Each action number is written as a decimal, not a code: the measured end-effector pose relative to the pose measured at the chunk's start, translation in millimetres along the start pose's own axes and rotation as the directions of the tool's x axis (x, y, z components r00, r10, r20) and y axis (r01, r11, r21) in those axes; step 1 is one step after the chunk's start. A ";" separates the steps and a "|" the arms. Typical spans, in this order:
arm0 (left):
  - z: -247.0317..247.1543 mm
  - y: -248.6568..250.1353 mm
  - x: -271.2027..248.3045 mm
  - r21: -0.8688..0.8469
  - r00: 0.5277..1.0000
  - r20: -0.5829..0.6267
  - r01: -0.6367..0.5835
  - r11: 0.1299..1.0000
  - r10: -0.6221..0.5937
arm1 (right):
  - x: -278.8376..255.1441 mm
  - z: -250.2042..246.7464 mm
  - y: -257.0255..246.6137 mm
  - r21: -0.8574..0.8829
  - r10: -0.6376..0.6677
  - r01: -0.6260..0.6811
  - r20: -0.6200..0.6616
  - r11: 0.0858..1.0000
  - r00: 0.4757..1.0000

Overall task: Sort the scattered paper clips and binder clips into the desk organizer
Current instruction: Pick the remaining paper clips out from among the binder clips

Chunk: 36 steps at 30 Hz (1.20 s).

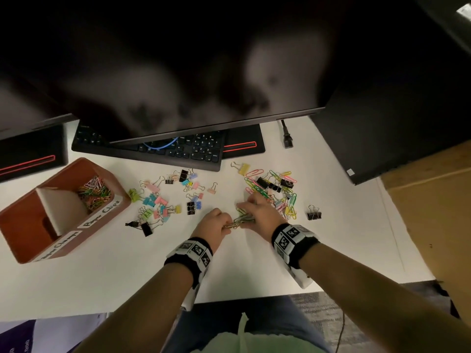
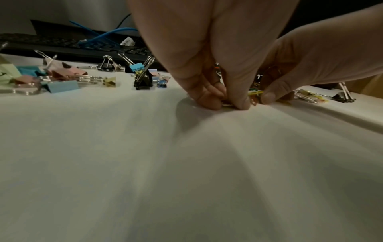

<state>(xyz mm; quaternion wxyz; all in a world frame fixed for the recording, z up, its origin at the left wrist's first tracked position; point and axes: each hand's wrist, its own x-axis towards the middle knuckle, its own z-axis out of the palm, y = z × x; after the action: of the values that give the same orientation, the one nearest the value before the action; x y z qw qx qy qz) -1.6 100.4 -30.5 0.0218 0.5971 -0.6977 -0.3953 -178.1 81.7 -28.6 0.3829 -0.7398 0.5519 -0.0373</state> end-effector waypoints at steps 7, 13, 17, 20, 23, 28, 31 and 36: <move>-3.8 -2.7 9.4 0.084 0.999 -0.013 0.042 0.996 -0.041 | 8.2 -10.6 -0.5 -0.041 -0.014 0.015 0.020 0.999 1.000; -2.0 -0.4 10.3 0.133 0.997 -0.015 0.082 0.988 -0.081 | 12.2 -14.4 -2.6 -0.083 0.002 0.003 0.054 0.997 0.999; -3.6 -0.8 10.8 0.112 0.996 -0.014 0.090 0.990 -0.089 | 12.1 -18.9 -3.1 -0.106 0.005 0.005 0.098 0.994 0.995; -4.8 -0.9 11.3 0.073 0.996 -0.032 0.086 0.994 -0.083 | 10.9 -21.9 -2.5 -0.090 0.017 -0.009 0.091 0.996 0.996; -5.0 -5.0 9.6 0.054 0.994 -0.060 0.097 0.994 -0.094 | 10.0 -28.3 2.3 -0.061 0.036 -0.033 0.055 0.998 0.998; -6.2 -10.3 6.4 0.074 0.993 -0.045 0.117 0.990 -0.113 | 7.5 -42.6 9.5 0.005 0.010 -0.010 -0.006 1.000 1.000; -10.3 -12.8 4.3 0.148 0.995 -0.031 0.101 0.984 -0.097 | 12.8 -53.5 0.7 0.019 -0.041 0.042 -0.059 0.999 0.997; -34.3 -22.8 -11.5 -0.008 0.989 -0.056 0.139 0.990 -0.139 | 33.6 -64.1 -44.5 -0.013 -0.151 0.150 -0.108 0.989 0.983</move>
<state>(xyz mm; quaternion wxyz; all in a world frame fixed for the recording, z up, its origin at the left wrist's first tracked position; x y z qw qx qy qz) 37.5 92.8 -15.0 0.0151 0.6550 -0.6529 -0.3802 -160.6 23.9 31.2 0.3466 -0.7773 0.5145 -0.1047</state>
